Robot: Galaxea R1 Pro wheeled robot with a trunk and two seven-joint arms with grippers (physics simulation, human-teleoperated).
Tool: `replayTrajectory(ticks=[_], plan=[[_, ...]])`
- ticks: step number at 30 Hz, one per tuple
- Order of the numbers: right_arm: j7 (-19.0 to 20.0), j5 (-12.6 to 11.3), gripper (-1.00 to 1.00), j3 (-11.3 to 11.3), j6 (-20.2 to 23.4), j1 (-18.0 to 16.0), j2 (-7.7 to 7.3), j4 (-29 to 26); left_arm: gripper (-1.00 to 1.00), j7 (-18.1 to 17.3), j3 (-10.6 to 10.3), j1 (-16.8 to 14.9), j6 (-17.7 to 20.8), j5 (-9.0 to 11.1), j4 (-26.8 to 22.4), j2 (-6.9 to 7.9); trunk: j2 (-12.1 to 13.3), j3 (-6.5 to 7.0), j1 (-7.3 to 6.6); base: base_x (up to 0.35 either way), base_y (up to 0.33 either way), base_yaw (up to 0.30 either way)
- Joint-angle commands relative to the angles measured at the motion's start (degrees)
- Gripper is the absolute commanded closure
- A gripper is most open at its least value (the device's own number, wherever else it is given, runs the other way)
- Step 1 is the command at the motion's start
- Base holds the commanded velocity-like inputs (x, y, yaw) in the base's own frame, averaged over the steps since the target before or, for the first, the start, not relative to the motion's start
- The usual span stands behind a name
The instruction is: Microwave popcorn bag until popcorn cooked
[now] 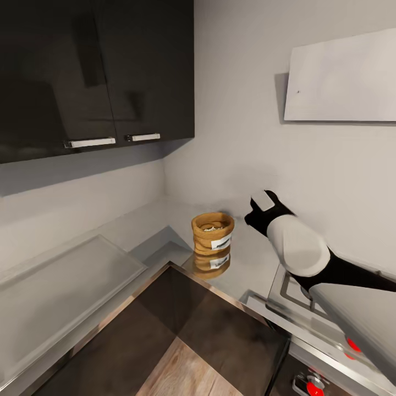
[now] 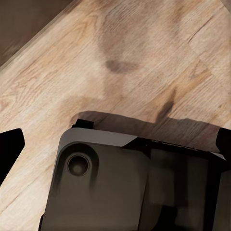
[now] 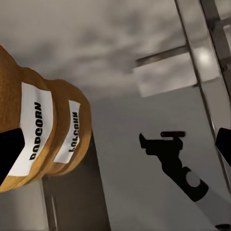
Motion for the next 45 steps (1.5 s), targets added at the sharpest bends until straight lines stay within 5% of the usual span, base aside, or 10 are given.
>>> replayTrajectory(ticks=[1, 8, 45], plan=[[-0.3, -0.5, -1.00, 0.3, -0.1, 0.0, 0.02, 0.3, -1.00, 0.0, 0.2, 0.0, -0.2, 0.0, 0.0, -0.02, -0.1, -0.13, 0.04, 0.000, 0.000, 0.000], [-0.2, -0.3, -1.00, 0.3, -4.1, -0.5, 0.02, 4.3, -1.00, 0.0, 0.2, -0.1, -0.2, 0.0, 0.0, -0.02, -0.1, -0.13, 0.04, 0.000, 0.164, 0.000], [-0.1, -0.1, -1.00, 0.7, -4.1, -1.0, 0.02, 4.2, -1.00, 0.0, -0.2, -0.1, -0.1, -0.1, 0.1, -0.64, -0.1, -0.13, 0.04, 0.127, 0.009, 0.000]])
